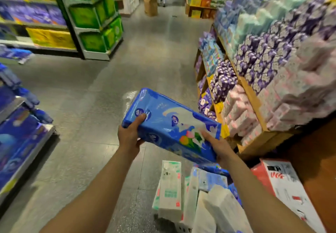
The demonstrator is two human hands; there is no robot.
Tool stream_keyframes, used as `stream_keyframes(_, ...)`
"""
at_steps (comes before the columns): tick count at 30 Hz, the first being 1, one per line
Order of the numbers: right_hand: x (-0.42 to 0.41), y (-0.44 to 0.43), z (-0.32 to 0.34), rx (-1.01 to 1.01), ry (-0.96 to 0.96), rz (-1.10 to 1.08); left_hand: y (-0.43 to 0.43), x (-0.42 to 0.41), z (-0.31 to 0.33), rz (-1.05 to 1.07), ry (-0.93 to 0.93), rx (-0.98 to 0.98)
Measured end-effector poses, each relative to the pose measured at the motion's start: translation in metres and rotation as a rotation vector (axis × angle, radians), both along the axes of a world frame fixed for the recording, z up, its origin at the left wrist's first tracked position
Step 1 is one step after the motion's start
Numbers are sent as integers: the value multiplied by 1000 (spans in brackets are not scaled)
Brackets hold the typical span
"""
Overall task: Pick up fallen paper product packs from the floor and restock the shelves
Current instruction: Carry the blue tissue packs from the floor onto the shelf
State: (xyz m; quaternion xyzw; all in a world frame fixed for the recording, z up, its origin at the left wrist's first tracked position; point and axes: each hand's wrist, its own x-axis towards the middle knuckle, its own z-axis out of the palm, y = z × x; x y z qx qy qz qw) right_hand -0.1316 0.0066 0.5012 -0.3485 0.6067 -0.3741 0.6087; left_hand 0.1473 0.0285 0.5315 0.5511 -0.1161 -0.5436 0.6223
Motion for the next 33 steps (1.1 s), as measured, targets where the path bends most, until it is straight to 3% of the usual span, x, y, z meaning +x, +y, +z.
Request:
stream_keyframes(6, 87, -55, 88, -171, 0, 0, -21, 135, 67, -22, -111, 23)
stream_keyframes(12, 228, -106, 128, -243, 76, 142, -39, 307, 102, -387, -392, 192)
stream_keyframes(14, 277, -122, 130, -259, 97, 189, -51, 347, 101, -415, -461, 268)
stream_keyframes(22, 427, -238, 118, -288, 142, 380, -128, 463, 72, -174, -498, 306)
stream_keyframes(33, 635, -526, 120, -390, 177, 695, -349, 636, 66, 180, -397, 253)
